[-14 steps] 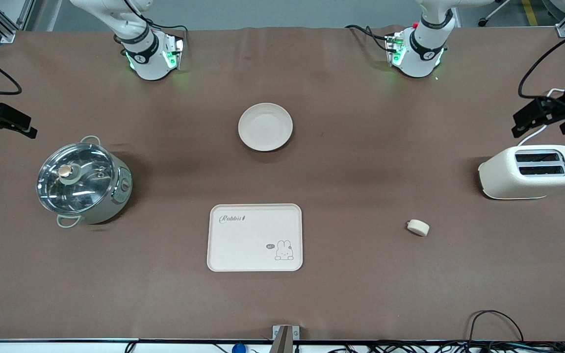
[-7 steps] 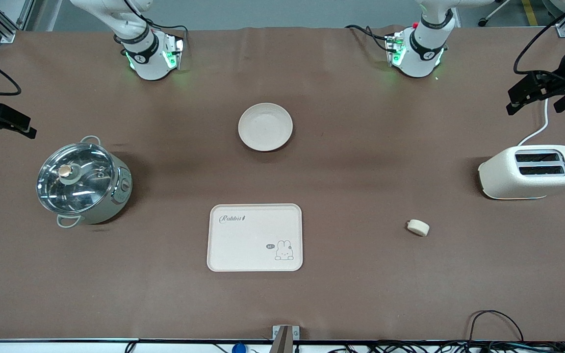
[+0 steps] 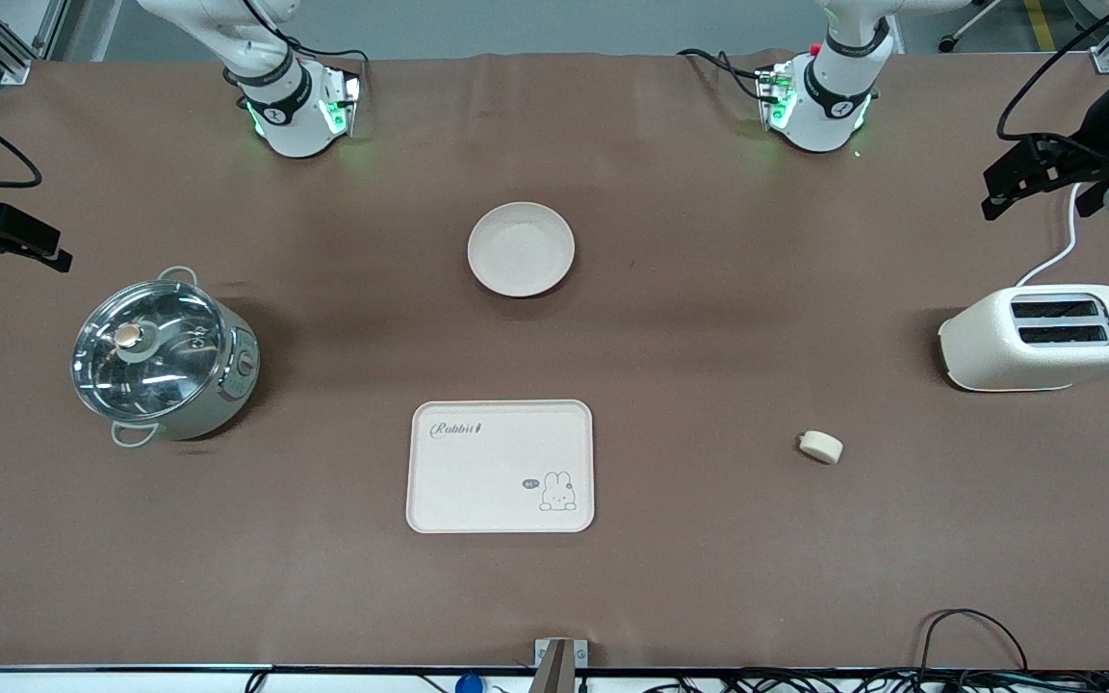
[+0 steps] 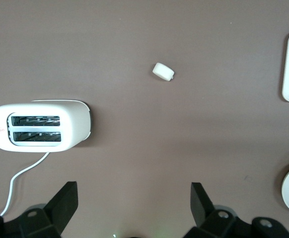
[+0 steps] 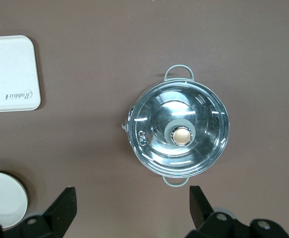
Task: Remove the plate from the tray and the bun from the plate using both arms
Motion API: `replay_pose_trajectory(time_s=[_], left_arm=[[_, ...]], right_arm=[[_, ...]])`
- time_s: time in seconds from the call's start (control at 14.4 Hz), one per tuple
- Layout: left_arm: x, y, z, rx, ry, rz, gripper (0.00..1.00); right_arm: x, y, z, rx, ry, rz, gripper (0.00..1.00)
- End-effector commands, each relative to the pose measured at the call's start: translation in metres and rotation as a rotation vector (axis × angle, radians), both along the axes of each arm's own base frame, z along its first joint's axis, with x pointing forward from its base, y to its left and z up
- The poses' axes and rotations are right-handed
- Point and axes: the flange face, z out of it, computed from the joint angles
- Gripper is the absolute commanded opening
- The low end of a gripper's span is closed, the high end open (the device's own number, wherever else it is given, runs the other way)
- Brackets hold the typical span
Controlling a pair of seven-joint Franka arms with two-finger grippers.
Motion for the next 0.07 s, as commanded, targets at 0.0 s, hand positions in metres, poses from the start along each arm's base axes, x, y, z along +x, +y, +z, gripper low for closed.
replay_pose_trajectory(time_s=[0.0], left_arm=[[-0.0069, -0.0105, 0.0005, 0.034, 0.008, -0.03, 1.0]], right_arm=[[-0.0078, -0.0025, 0.0012, -0.016, -0.002, 0.005, 1.0]])
